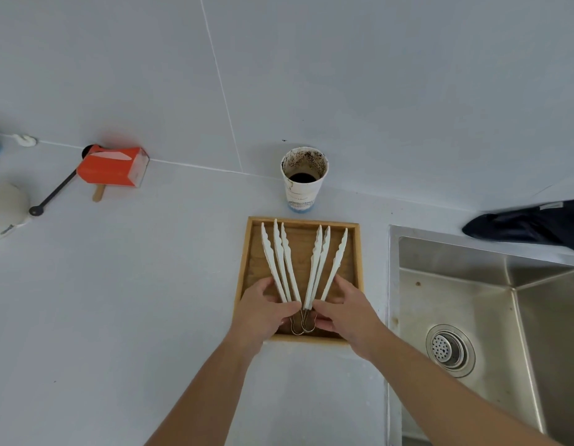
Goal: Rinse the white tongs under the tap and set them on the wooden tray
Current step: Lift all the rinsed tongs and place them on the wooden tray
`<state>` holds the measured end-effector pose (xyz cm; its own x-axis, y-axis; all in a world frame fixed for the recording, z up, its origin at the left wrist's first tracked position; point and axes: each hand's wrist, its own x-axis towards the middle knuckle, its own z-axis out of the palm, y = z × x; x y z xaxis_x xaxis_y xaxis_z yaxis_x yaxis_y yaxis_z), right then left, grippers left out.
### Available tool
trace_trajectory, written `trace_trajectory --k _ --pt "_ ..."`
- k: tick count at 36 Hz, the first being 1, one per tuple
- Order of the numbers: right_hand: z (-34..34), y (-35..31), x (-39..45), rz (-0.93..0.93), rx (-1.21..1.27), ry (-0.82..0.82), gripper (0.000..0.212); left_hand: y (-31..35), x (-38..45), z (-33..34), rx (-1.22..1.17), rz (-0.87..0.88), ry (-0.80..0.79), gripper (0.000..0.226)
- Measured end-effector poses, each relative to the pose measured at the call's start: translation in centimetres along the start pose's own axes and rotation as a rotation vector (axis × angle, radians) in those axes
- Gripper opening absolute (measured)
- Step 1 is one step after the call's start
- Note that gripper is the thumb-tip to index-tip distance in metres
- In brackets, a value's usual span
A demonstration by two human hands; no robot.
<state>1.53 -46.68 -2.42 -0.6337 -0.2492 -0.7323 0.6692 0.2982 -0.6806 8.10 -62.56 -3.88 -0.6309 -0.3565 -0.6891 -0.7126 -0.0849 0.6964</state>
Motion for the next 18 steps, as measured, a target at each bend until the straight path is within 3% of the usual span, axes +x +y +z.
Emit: trace_trajectory --k 9,18 --pt "-0.7 0.4 0.1 -0.071 -0.197 0.076 0.082 -0.6 -0.1 -0.5 0.21 0.097 0.151 0.083" --pt "-1.9 0.0 0.5 -0.106 -0.19 0.155 0.072 -0.3 0.6 -1.1 0.236 0.19 0.241 0.054"
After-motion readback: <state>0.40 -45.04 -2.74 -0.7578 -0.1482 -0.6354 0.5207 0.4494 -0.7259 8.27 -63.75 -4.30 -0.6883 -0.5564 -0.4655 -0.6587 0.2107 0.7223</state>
